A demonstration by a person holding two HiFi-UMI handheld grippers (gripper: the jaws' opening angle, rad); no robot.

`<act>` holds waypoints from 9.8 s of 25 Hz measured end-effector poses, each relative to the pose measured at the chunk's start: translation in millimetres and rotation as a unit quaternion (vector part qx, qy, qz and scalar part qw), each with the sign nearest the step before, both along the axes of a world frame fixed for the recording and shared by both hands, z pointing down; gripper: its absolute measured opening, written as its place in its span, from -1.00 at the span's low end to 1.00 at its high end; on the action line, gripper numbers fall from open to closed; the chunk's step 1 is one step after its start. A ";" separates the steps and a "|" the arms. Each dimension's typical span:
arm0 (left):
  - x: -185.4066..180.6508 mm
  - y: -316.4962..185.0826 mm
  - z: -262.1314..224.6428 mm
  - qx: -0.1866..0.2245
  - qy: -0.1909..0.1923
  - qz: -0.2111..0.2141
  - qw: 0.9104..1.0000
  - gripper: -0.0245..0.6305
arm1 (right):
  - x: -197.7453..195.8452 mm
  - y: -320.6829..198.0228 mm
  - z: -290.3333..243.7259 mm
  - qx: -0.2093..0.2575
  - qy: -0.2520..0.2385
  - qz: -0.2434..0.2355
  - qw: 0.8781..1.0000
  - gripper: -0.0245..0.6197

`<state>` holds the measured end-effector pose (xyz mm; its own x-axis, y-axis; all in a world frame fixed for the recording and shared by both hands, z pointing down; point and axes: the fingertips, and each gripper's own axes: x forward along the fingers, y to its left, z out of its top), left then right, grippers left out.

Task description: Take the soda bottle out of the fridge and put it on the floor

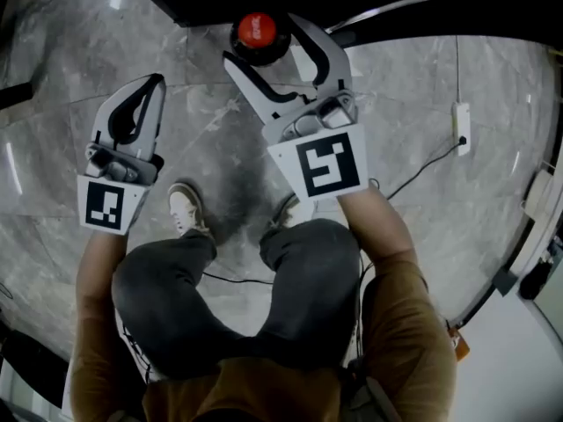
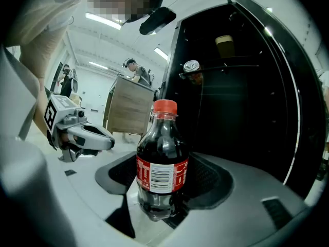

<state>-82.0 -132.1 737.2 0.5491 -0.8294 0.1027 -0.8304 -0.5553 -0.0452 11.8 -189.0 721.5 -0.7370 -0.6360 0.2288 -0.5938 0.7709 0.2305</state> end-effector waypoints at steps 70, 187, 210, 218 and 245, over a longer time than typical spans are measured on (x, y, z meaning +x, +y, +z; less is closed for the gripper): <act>24.1 -25.3 167.7 -0.070 -0.067 0.042 0.994 -0.92 | -21.0 -5.2 305.8 -0.121 0.097 0.018 0.988 0.00; -0.7 47.0 -179.2 -0.142 0.067 -0.117 0.981 -0.92 | 6.7 61.1 -121.5 -0.130 0.147 0.050 0.979 -0.92; 31.3 97.3 -494.0 -0.132 0.093 -0.122 0.979 -0.92 | 25.4 111.6 -471.5 -0.116 0.068 0.096 0.986 -0.92; 76.1 141.3 -662.0 -0.089 0.083 -0.103 0.987 -0.92 | 73.1 160.8 -642.2 -0.091 -0.001 0.122 0.988 -0.92; 76.8 158.6 -894.6 0.086 0.074 -0.083 0.990 -0.92 | 119.8 174.0 -866.8 0.027 -0.101 0.131 0.986 -0.92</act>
<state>-5.3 26.5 -157.4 0.4029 -0.9075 -0.1185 -0.9139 -0.4059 0.0014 131.6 -15.0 -145.3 -0.5730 -0.8177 0.0549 -0.8086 0.5750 0.1242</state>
